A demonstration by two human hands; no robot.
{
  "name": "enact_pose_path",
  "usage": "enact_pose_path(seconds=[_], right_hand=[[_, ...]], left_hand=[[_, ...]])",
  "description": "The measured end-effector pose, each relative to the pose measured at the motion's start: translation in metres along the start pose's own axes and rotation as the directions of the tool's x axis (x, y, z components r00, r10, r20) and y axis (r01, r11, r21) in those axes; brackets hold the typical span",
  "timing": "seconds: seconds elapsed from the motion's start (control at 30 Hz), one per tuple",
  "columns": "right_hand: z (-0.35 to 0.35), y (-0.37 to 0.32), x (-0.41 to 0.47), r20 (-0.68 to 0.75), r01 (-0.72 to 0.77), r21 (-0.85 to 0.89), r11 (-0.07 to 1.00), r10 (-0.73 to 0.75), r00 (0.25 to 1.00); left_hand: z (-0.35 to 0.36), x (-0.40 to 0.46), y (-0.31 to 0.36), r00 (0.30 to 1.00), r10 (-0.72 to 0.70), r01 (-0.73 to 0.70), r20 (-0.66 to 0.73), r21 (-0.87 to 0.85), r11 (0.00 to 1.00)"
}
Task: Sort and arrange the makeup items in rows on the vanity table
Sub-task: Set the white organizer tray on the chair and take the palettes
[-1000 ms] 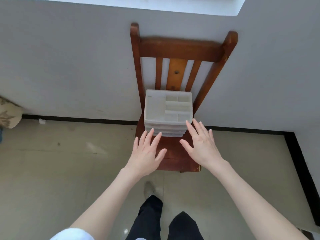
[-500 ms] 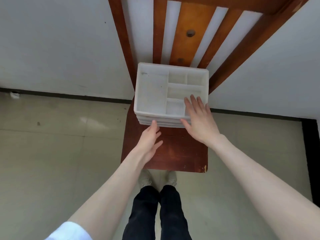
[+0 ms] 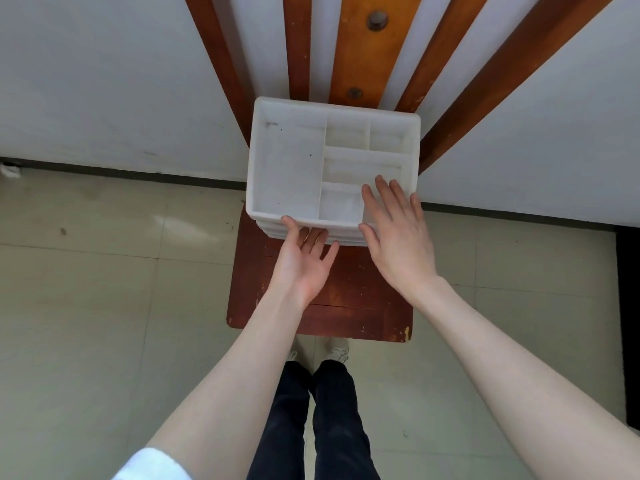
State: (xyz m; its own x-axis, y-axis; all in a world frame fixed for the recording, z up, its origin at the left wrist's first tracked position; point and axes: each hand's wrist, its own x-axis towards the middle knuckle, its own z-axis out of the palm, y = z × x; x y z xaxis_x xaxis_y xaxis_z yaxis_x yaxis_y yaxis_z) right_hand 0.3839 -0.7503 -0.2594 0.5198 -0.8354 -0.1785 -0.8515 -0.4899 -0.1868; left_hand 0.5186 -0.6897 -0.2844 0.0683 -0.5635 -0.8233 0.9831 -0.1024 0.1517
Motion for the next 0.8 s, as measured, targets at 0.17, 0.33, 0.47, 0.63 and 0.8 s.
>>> enact_pose_path(seconds=[0.17,0.33,0.47,0.63,0.8], right_hand=[[0.000,0.001,0.001,-0.011,0.003,0.028,1.000,-0.003,1.000],[0.000,0.003,0.000,0.006,0.016,-0.002,1.000,-0.016,1.000],[0.000,0.004,-0.001,0.014,0.021,-0.020,1.000,-0.020,1.000],[0.001,0.003,-0.002,0.018,0.024,-0.043,0.999,-0.023,1.000],[0.001,0.004,-0.002,0.015,0.030,-0.060,0.998,-0.029,0.999]], left_hand=[[-0.008,-0.003,-0.009,0.999,0.004,-0.005,-0.045,-0.029,1.000],[-0.029,-0.016,-0.021,0.990,-0.031,0.032,-0.135,0.007,0.999],[-0.044,-0.030,-0.025,0.980,-0.041,0.053,-0.195,0.056,0.997],[-0.059,-0.045,-0.030,0.973,-0.045,0.067,-0.225,0.091,0.994],[-0.070,-0.052,-0.037,0.968,-0.058,0.081,-0.245,0.086,0.993]])
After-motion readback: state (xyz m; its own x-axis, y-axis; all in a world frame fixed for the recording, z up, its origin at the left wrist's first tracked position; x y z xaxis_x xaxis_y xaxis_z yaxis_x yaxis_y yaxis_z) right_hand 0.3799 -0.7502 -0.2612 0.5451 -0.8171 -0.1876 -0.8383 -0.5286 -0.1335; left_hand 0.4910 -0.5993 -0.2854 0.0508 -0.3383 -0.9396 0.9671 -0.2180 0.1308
